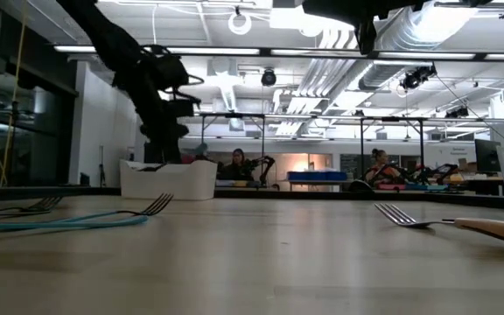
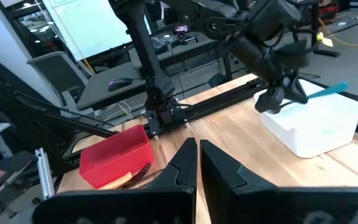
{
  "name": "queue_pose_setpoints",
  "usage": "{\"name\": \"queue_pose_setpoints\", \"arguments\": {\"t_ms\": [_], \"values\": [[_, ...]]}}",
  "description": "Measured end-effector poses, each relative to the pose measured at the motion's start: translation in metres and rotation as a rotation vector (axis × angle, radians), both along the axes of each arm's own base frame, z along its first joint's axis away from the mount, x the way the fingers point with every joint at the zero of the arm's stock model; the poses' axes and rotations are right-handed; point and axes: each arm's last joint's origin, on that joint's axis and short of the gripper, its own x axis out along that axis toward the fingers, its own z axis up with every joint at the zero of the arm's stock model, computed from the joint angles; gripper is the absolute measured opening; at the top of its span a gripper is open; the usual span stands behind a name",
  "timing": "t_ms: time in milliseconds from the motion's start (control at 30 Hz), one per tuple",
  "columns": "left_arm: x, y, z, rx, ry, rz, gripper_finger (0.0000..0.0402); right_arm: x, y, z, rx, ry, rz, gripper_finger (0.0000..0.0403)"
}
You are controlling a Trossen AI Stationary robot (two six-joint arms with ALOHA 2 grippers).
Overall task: Sort silverware by color (type)
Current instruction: Put the blue fork into the white bin
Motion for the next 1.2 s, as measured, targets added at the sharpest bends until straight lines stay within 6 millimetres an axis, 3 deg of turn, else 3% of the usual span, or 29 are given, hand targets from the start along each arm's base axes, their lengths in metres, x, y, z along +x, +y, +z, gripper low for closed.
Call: {"name": "queue_pose_setpoints", "arguments": {"t_ms": [267, 467, 1000, 1200], "values": [[0.021, 0.028, 0.011, -0.09, 0.256, -0.156, 0.0, 0.0, -0.001, 0.0, -0.003, -0.001, -0.027, 0.0005], [0.026, 0.036, 0.004, -0.141, 0.394, -0.181, 0.0, 0.0, -0.001, 0.0, -0.003, 0.001, -0.027, 0.0005], [0.031, 0.04, -0.034, -0.246, 0.467, -0.15, 0.0, 0.0, -0.001, -0.001, -0.005, 0.015, -0.026, 0.0005], [0.031, 0.04, -0.036, -0.251, 0.463, -0.134, 0.001, 0.0, -0.001, -0.001, -0.005, 0.015, -0.026, 0.0005]]}}
